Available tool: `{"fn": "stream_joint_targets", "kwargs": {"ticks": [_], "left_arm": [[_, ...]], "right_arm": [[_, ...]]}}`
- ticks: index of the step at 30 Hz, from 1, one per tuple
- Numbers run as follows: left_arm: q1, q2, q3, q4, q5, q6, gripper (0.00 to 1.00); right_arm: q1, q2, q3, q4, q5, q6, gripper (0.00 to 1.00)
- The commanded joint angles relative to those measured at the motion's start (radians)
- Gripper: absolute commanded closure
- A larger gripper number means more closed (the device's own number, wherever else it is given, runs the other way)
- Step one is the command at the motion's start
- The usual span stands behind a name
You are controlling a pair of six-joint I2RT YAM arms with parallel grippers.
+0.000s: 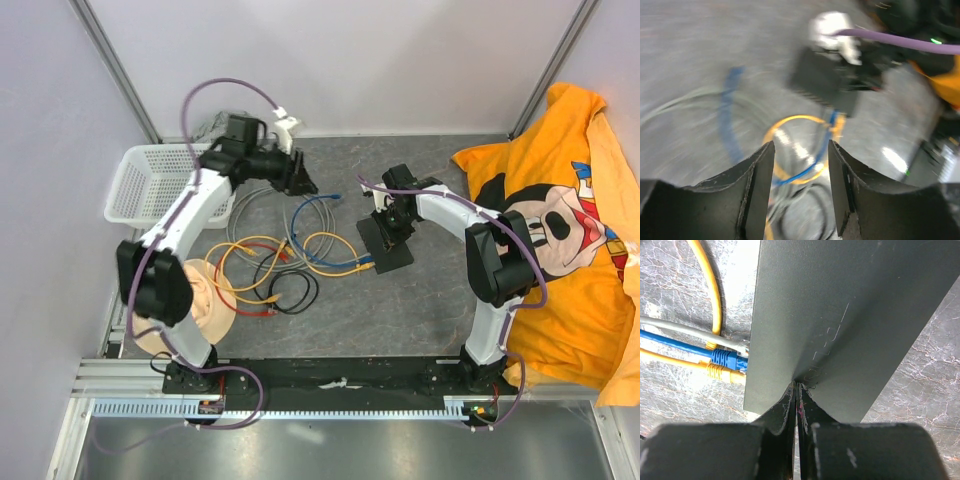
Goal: Pull the plug from the switch port
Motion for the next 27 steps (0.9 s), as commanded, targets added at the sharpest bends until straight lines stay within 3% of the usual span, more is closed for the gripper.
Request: {"fn": "stream_joint_targets", "kwargs": {"ticks": [1,5,12,27], "left_arm": [[-0.092,0.220,0.018,0.005,0.266,-0.040,0.46],[-0.117,0.346,-0.006,0.091,0.343,-0.147,0.48],[-0.180,0.519,0.095,0.101,0.389,-0.161,0.47],[-0.247,0.694,0.146,0.102,0.308,-0.153,0.44]], "right_arm": [[0.016,0.052,-0.039,0.034,0.042,-0.025,0.93],[0.001,-0.003,-0.055,0.027,0.054,-0.026,0.93],[-0.010,-0.090,-0.102,0.002,0.024,-0.035,0.94],[-0.040,-0.149,-0.174,-0.024,0.034,-0.048,0.95]]}}
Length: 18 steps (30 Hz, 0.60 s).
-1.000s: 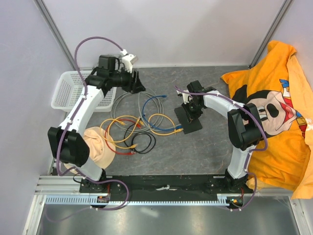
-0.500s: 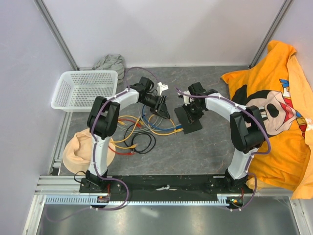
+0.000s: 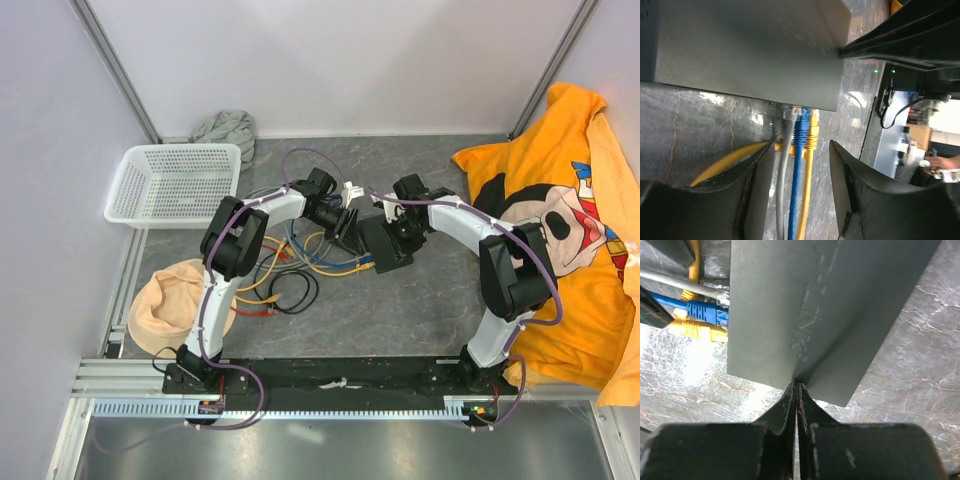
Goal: Pull the plug from the switch port
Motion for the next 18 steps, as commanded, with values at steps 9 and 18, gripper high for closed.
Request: {"fn": "stream_joint_targets", "kwargs": {"ticks": [9,18], "left_arm": [[-0.036,0.103,0.087,0.019,-0.004,-0.028,0.45],[-0.037,0.082,0.126,0.031,0.035,-0.055,0.53]], "right_arm": [[-0.026,-0.016,-0.036,-0.019,0.028,-0.012,0.95],[-0.030,-0.028,-0.056,-0.008,0.045,-0.016,0.94]]}}
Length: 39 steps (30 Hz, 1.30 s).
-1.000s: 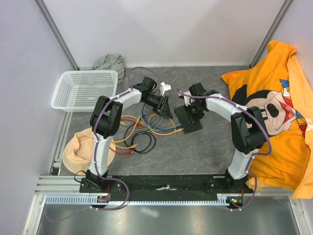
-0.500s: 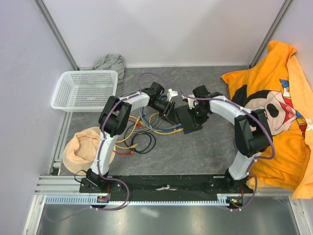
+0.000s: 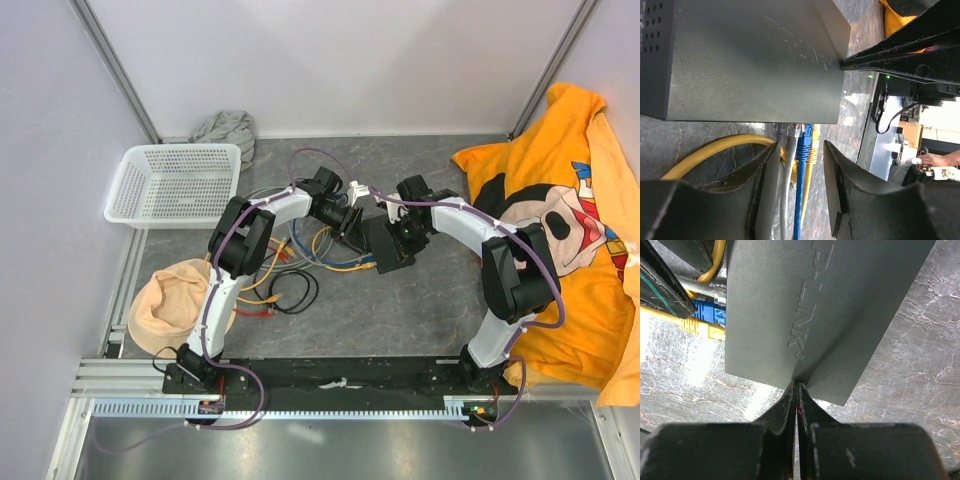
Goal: Pull the plug from the switch port
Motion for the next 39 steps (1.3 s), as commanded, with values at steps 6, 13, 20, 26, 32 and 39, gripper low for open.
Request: {"fn": "stream_joint_targets", "kwargs": {"ticks": [6,13,20,26,32,39], "left_arm": [[-0.013,-0.005,0.075,0.044,0.036,-0.013,0.62],[-0.007,-0.004,0.104,0.077,0.025,-0.056,0.61],[-0.001,0.016,0.052,0.038,-0.039,0.003,0.64],[-0.001,0.028,0.058,-0.014,-0.114,0.082,0.66],[-0.007,0.047,0.056,-0.005,-0.144,0.083,0.55],[-0.004,-0.025,-0.034,-0.064,-0.259,0.074,0.49]], "right_arm": [[-0.010,0.007,-0.023,-0.017,0.044,-0.014,0.94],[-0.011,0.026,-0.015,-0.014,0.041,-0.014,0.94],[-0.011,0.030,0.002,-0.018,0.053,-0.019,0.94],[-0.013,0.036,-0.003,-0.018,0.050,-0.017,0.94],[-0.011,0.055,0.005,-0.017,0.044,-0.014,0.93],[-0.011,0.070,0.039,-0.017,0.052,-0.016,0.93]]}}
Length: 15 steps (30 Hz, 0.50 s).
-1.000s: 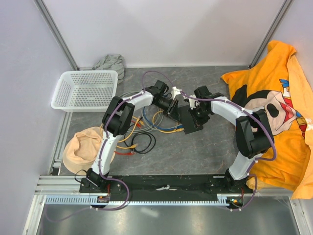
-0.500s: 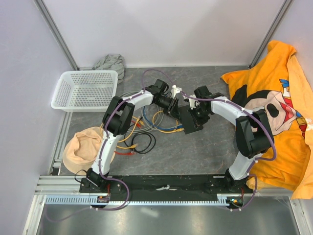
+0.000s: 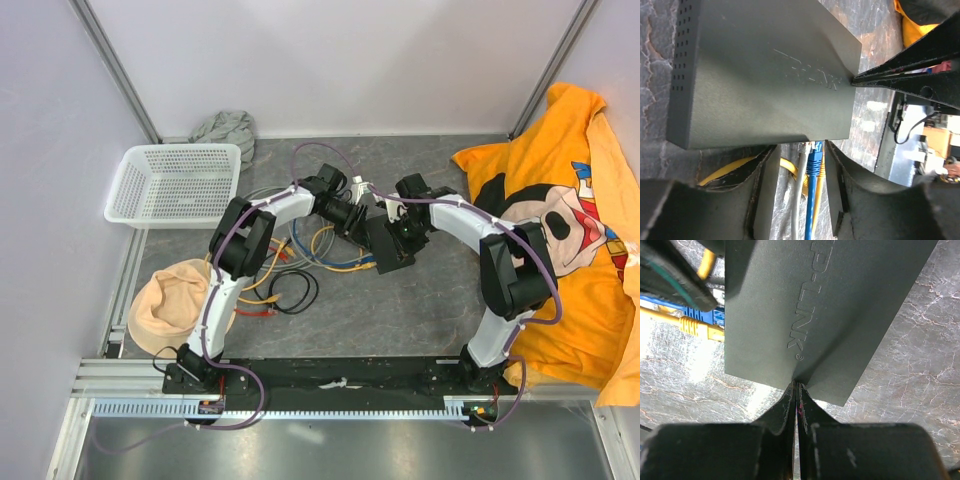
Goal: Pull the plug from the switch port
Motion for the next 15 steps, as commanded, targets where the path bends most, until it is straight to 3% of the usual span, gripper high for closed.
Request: {"fn": "stream_joint_targets", "kwargs": {"ticks": [1,15], "left_arm": [[0.005,-0.041,-0.095,-0.080,-0.168,0.046,0.48],[-0.027,0.028,-0.004,-0.071,-0.076,0.028,0.53]], "right_arm": [[-0.010,0.049,0.012,0.006,0.051,-0.016,0.93],[-0.010,0.066,0.012,0.006,0.044,-0.015,0.92]]}}
